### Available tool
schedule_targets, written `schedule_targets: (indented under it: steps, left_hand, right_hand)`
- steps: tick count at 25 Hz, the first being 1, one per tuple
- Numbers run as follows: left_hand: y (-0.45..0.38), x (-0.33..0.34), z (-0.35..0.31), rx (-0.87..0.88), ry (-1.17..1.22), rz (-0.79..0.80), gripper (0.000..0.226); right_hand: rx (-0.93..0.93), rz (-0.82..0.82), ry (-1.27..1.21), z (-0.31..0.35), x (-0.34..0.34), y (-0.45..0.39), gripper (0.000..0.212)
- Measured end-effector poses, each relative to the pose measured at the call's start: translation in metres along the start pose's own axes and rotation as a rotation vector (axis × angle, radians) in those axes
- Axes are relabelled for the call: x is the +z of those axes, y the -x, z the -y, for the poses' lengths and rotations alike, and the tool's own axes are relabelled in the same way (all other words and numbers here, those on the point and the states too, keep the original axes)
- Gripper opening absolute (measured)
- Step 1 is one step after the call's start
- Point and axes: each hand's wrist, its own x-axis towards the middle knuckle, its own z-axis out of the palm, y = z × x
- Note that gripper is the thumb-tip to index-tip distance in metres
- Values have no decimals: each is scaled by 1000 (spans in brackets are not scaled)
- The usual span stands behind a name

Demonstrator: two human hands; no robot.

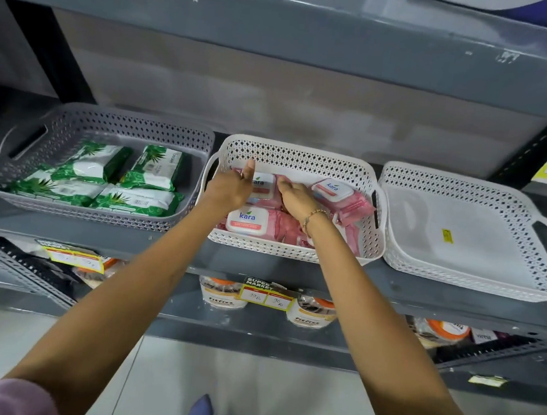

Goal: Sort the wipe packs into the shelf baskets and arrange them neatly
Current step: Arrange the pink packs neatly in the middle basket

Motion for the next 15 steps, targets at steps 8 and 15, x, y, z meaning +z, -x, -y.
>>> schedule_targets:
  steps: [8,15]
  left_hand:
    - [-2,8,-48,169,85,-78,48]
    - [-19,55,-99,236,95,295,37]
  right_hand:
    - [25,-412,-495,-37,-5,2,31]
    - [167,-316,-197,-46,-57,-14,31]
